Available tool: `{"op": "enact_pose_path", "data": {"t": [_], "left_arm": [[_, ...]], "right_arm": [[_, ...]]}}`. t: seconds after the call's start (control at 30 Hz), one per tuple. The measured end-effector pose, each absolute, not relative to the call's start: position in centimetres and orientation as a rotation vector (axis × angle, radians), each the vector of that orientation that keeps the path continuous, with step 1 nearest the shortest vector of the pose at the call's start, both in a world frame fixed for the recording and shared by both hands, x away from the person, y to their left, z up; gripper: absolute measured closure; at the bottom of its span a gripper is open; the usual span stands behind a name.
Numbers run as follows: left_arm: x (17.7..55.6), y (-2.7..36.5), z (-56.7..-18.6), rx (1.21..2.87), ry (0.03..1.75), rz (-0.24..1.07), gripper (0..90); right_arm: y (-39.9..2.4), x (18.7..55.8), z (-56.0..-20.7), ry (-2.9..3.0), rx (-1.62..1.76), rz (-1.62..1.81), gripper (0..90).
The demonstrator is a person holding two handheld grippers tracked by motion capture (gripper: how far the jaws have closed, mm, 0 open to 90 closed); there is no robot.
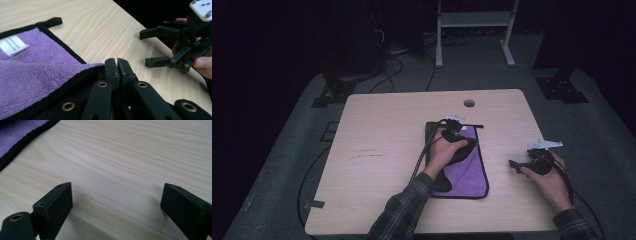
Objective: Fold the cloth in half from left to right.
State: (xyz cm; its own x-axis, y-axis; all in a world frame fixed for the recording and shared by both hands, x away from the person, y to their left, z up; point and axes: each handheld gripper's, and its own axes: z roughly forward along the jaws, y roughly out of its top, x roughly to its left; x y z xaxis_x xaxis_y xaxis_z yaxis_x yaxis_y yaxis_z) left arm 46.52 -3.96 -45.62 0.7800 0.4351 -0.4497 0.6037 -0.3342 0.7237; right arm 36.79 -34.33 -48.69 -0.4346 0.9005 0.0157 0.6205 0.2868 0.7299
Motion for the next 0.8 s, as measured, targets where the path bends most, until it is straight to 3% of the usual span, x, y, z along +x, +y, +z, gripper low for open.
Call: {"op": "enact_pose_path", "data": {"t": [0.37, 0.5, 0.8], "left_arm": [[46.7, -5.5, -47.0, 2.044, 0.781, -0.221, 84.0], [46.6, -5.4, -46.6, 2.036, 0.769, -0.202, 72.7], [45.5, -1.3, -44.6, 2.062, 0.748, -0.019, 47.3]], "right_arm": [[-34.3, 36.8, -48.7, 2.161, 1.367, 0.95, 9.8], [-34.3, 36.8, -48.7, 2.161, 1.368, 0.949, 9.8], [-34.3, 36.8, -48.7, 2.16, 1.368, 0.951, 9.9]]}}
